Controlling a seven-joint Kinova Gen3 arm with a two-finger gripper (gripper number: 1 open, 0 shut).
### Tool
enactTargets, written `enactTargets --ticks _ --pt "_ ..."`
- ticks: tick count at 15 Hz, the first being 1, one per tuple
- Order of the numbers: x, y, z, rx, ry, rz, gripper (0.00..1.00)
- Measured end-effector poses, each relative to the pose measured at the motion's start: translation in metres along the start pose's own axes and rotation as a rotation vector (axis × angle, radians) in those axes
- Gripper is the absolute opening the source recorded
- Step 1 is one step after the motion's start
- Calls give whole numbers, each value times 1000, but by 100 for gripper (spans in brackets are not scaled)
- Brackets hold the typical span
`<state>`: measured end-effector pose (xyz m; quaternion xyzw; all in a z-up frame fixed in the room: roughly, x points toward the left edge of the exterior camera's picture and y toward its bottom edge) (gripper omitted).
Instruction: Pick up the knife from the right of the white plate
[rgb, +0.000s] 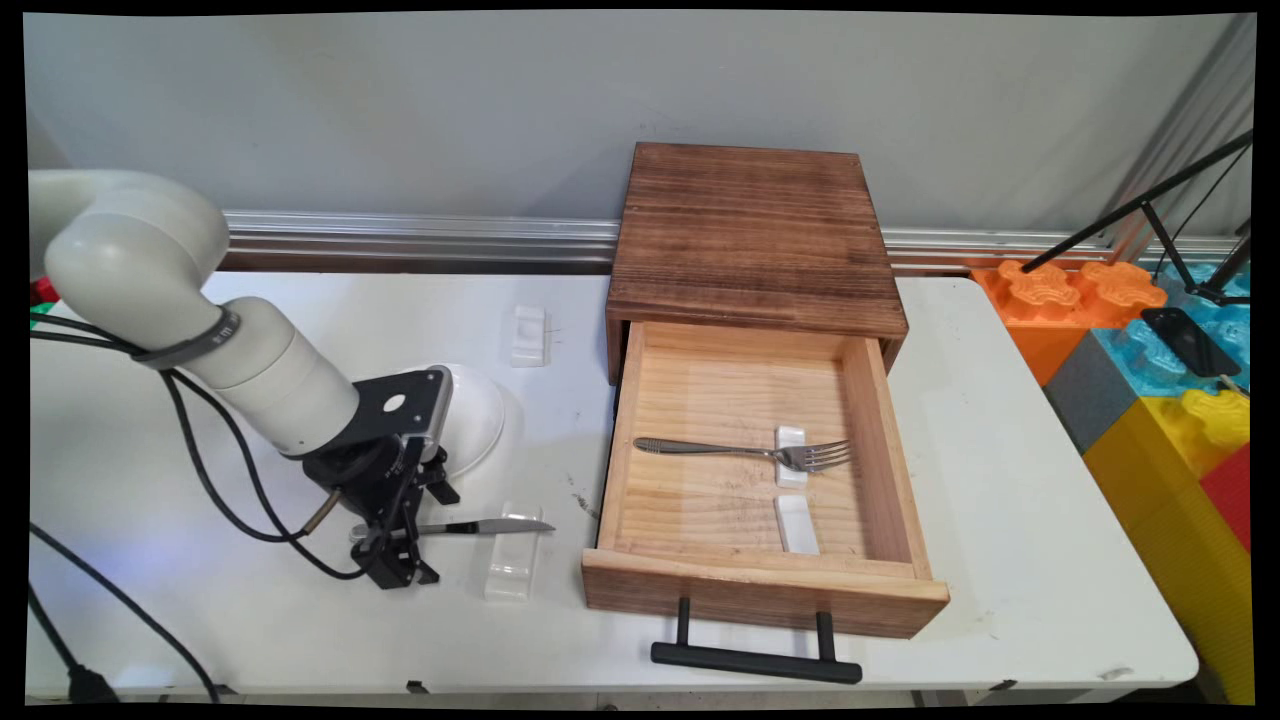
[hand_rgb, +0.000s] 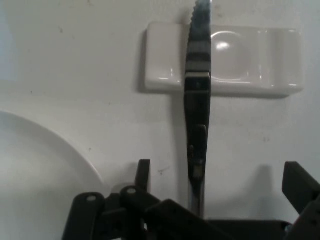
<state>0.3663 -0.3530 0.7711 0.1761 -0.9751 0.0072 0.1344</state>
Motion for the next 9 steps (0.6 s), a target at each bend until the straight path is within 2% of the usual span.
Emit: enactTargets --ticks 4,5,9 --pt "1 0 4 3 -2 -3 100" --pt "1 0 4 3 -2 -3 0" --pt "-1 -1 2 2 -5 1 0"
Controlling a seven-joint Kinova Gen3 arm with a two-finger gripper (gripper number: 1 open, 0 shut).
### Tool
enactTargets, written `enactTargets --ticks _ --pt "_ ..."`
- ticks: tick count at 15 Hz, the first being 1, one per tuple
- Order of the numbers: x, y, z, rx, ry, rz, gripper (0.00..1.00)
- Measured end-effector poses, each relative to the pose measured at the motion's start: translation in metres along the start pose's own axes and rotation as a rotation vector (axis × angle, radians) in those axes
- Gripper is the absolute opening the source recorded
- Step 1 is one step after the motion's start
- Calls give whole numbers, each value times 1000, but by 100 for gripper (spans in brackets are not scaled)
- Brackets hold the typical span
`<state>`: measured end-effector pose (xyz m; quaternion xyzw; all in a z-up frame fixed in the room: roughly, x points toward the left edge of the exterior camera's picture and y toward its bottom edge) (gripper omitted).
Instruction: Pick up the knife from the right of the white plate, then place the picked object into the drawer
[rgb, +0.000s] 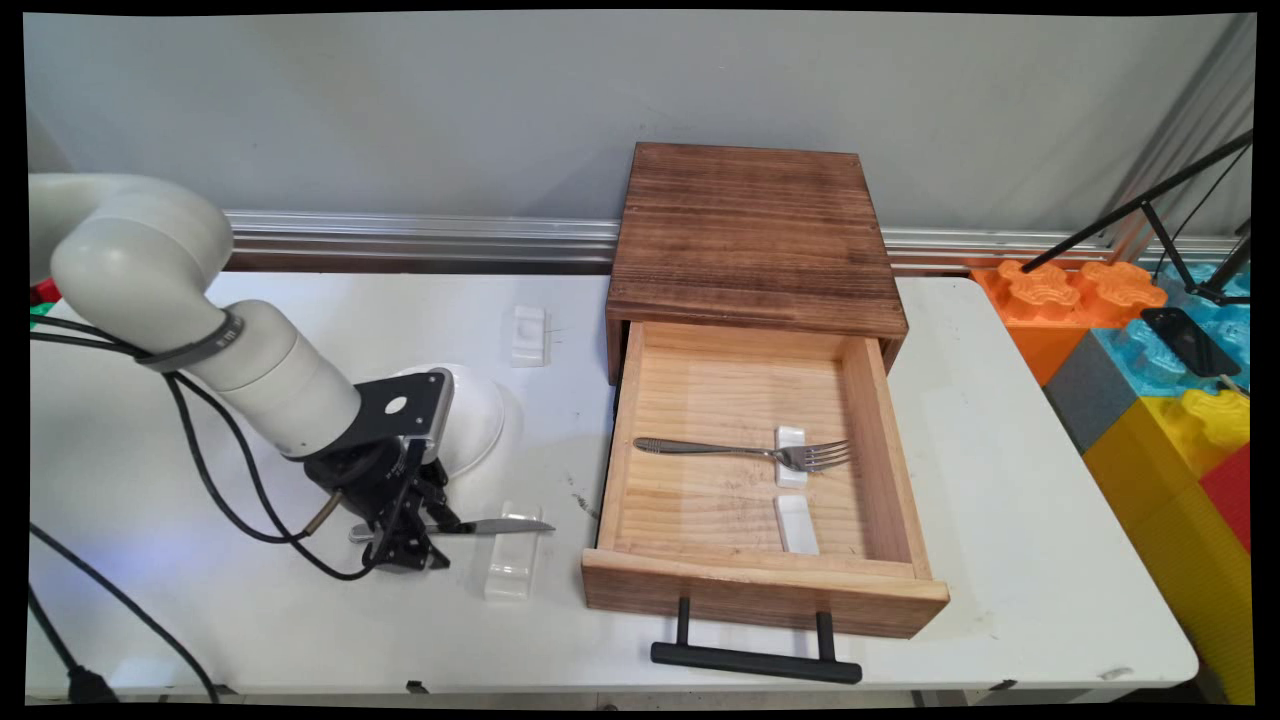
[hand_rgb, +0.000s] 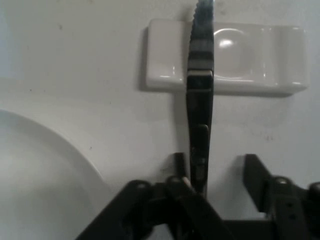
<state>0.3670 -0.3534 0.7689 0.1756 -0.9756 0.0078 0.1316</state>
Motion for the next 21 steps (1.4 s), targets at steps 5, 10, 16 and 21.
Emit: enactTargets --ticks 5,10,16,21 --pt "-8 -1 -10 -7 -16 11 0" --pt "-12 -1 -23 -22 -19 21 0" --pt "-7 -2 -46 -34 14 27 0" --pt "-3 -4 -77 -42 48 32 0"
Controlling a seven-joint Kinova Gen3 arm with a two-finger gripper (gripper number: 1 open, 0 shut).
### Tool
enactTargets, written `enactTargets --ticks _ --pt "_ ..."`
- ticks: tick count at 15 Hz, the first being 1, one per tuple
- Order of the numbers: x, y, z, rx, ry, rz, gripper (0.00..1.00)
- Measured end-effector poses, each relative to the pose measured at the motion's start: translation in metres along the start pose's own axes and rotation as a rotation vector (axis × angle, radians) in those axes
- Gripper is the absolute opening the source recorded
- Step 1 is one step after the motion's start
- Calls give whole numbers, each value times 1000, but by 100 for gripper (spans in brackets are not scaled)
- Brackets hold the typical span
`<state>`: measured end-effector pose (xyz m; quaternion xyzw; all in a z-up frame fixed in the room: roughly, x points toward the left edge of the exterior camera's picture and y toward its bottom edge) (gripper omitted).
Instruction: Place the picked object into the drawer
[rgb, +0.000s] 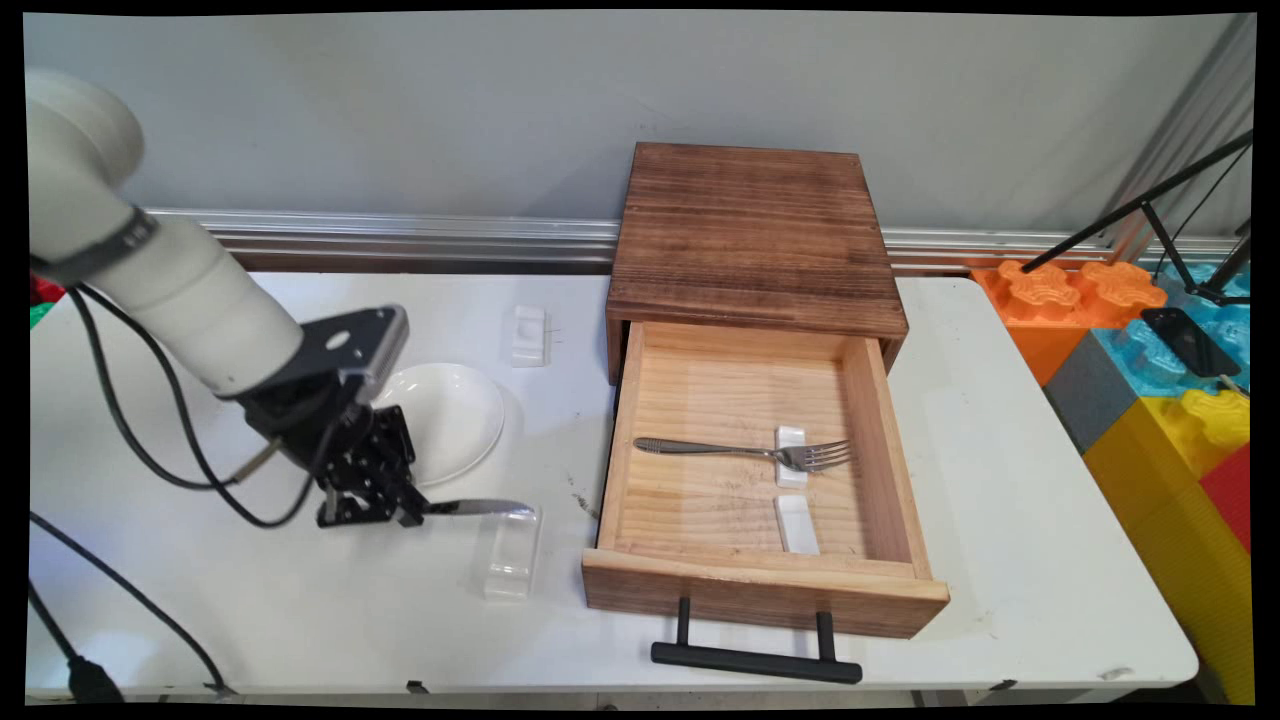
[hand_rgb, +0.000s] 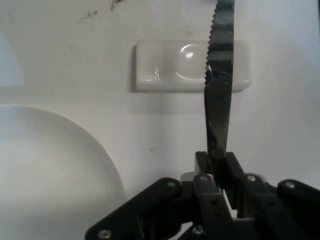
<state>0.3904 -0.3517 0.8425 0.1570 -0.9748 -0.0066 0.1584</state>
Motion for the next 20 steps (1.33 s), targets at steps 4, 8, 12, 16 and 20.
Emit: enactTargets --ticks 4,8,12,16,20 --pt "5 -2 -35 -9 30 0 0" --pt "15 -7 -74 -20 65 4 0" --pt "35 -13 -93 -31 96 15 0" --pt "72 -17 -107 -43 131 38 0" --pt "110 -17 -115 -53 150 50 0"
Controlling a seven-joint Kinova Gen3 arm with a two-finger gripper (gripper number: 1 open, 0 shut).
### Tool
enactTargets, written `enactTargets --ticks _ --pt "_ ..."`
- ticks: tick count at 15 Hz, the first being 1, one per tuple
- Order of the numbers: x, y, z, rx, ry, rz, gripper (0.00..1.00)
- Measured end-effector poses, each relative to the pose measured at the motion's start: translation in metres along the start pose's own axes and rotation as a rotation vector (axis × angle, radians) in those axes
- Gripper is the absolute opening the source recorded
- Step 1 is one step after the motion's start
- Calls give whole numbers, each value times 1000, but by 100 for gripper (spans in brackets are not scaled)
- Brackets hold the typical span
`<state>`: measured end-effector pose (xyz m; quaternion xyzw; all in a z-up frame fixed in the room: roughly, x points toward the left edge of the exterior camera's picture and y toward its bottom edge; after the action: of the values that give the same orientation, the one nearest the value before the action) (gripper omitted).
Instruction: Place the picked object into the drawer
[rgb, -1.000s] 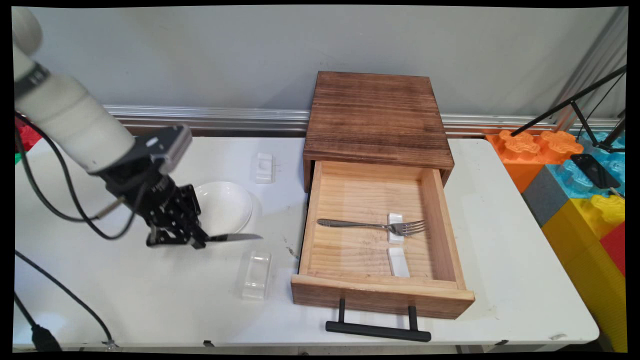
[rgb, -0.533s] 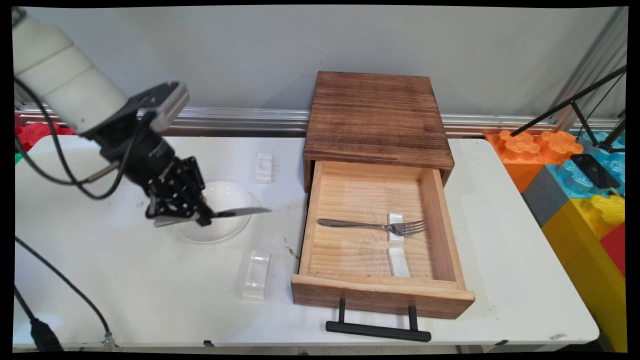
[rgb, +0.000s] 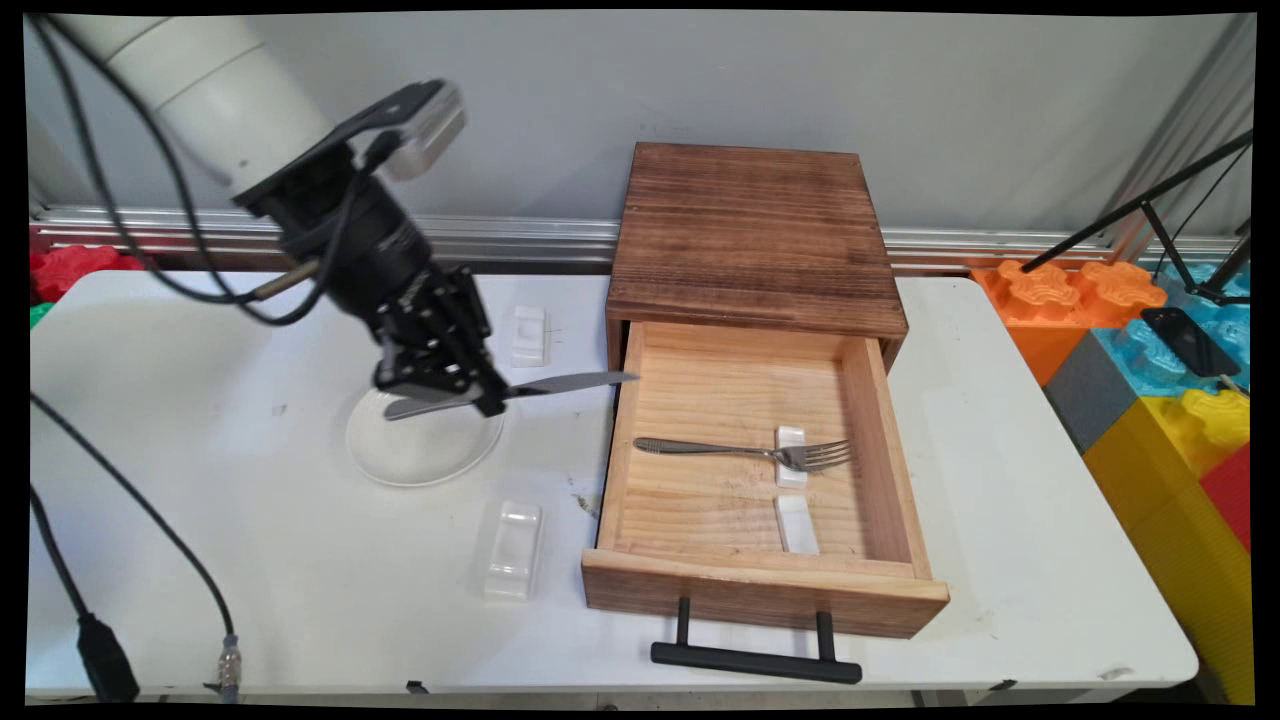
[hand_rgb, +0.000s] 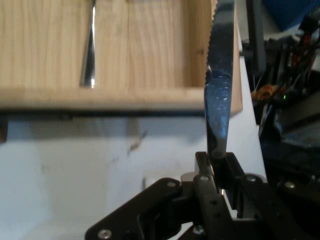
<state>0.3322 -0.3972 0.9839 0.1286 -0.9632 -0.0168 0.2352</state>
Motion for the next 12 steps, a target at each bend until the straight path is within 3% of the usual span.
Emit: enactTargets --ticks 8,12 --pt "99 2 26 -34 34 27 0" --pt "143 2 51 -31 44 54 0"
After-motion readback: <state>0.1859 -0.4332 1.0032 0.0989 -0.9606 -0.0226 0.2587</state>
